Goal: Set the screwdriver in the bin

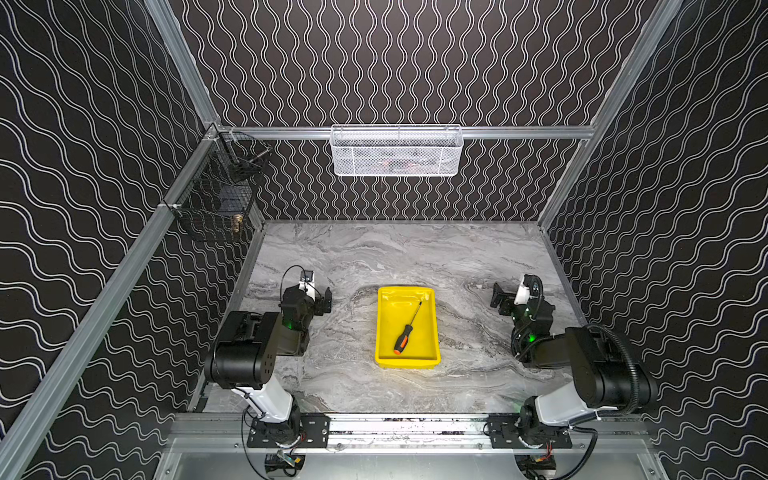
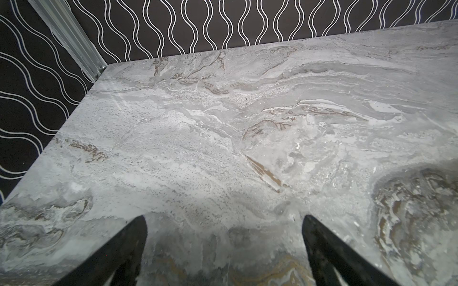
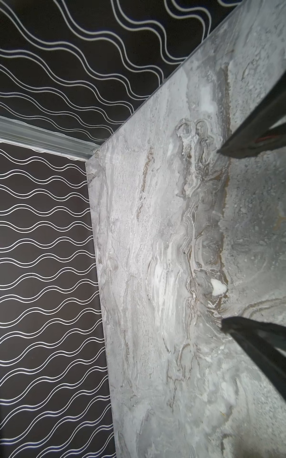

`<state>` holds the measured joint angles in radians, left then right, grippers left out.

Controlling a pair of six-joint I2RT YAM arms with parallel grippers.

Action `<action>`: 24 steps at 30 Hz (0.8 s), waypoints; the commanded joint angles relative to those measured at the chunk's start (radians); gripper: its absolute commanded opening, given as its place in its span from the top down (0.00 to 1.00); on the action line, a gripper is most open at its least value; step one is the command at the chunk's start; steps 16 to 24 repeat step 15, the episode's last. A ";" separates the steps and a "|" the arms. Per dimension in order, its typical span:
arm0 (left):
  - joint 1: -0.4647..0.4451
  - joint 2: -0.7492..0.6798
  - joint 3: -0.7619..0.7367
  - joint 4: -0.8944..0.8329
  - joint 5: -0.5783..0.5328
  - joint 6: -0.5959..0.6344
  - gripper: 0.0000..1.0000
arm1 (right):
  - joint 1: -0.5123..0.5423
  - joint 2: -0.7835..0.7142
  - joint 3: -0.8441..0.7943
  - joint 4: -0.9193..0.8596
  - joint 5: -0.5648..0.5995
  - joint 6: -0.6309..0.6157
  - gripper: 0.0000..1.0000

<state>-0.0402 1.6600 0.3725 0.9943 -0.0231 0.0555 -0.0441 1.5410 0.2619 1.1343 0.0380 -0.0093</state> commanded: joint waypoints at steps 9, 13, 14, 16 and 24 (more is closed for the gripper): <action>-0.001 0.004 0.012 0.011 0.002 0.010 0.01 | 0.000 0.000 0.001 0.047 -0.010 -0.003 0.01; -0.001 0.003 0.011 0.010 0.002 0.011 0.01 | 0.000 0.000 0.001 0.044 -0.008 -0.001 0.01; -0.001 0.003 0.010 0.013 0.002 0.010 0.01 | 0.000 0.001 0.002 0.045 -0.008 -0.001 0.01; -0.001 0.001 0.008 0.013 0.002 0.010 0.01 | 0.000 0.000 0.002 0.046 -0.009 -0.001 0.01; -0.001 0.001 0.008 0.013 0.002 0.010 0.01 | 0.000 0.000 0.002 0.046 -0.009 -0.001 0.01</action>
